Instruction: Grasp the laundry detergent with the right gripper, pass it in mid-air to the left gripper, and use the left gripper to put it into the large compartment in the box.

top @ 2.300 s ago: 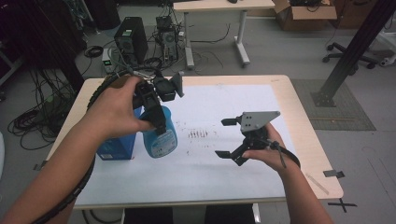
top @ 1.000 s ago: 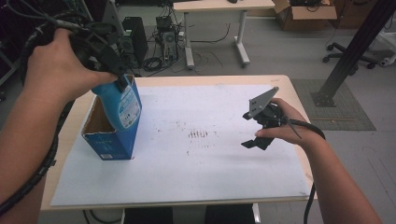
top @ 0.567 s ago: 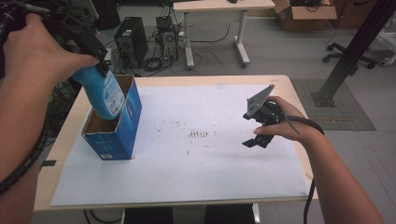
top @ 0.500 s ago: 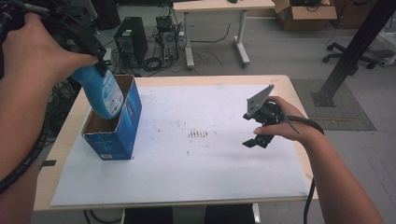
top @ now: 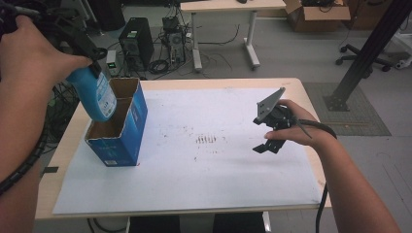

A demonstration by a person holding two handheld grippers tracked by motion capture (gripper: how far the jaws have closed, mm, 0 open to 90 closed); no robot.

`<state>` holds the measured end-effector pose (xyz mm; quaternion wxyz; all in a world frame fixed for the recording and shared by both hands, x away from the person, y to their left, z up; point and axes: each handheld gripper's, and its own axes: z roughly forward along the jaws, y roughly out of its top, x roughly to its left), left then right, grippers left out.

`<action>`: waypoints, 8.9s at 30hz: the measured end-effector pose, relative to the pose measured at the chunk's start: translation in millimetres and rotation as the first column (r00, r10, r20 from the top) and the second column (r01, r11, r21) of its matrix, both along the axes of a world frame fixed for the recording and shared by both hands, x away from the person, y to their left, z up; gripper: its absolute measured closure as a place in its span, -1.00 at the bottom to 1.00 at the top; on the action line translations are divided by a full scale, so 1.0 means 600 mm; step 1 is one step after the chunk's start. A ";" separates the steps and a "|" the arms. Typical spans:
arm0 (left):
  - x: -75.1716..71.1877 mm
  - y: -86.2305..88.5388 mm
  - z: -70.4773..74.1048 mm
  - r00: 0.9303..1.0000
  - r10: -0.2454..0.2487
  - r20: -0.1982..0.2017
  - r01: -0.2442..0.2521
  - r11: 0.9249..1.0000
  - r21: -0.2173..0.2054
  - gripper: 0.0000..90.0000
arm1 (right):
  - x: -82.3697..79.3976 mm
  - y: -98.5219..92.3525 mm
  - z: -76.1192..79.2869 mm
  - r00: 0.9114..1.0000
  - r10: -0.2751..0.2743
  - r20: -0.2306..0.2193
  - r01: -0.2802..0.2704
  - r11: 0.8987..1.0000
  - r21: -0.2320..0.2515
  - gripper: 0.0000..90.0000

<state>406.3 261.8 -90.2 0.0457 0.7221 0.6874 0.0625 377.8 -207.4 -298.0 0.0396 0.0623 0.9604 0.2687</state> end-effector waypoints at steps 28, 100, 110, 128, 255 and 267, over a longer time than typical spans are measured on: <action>0.020 0.018 -0.108 0.999 0.003 -0.053 -0.004 1.000 -0.003 -0.16 | -0.003 0.007 -0.007 1.000 0.001 0.003 -0.001 1.000 0.020 -0.94; 0.038 0.022 -0.271 0.990 -0.013 -0.141 0.008 0.999 -0.031 -0.16 | 0.000 0.006 -0.026 1.000 -0.018 -0.020 0.019 0.999 0.048 -0.94; 0.038 0.029 -0.303 0.988 -0.005 -0.153 -0.002 0.999 -0.043 -0.16 | 0.000 0.005 -0.030 0.999 -0.021 -0.025 0.022 0.999 0.049 -0.94; 0.041 0.018 -0.332 0.984 -0.021 -0.176 0.017 1.000 -0.022 -0.17 | -0.001 -0.001 -0.040 0.999 -0.025 -0.034 0.026 0.998 0.056 -0.94; -0.036 -0.265 -0.151 0.447 -0.893 -0.061 0.894 0.448 -0.009 -1.00 | -0.014 -0.009 0.070 1.000 0.007 0.014 -0.007 1.000 -0.020 -0.94; -0.075 -0.287 -0.202 0.221 -0.964 -0.149 0.972 0.230 -0.053 -1.00 | -0.007 0.013 0.083 1.000 0.028 -0.012 -0.029 0.990 -0.136 -0.94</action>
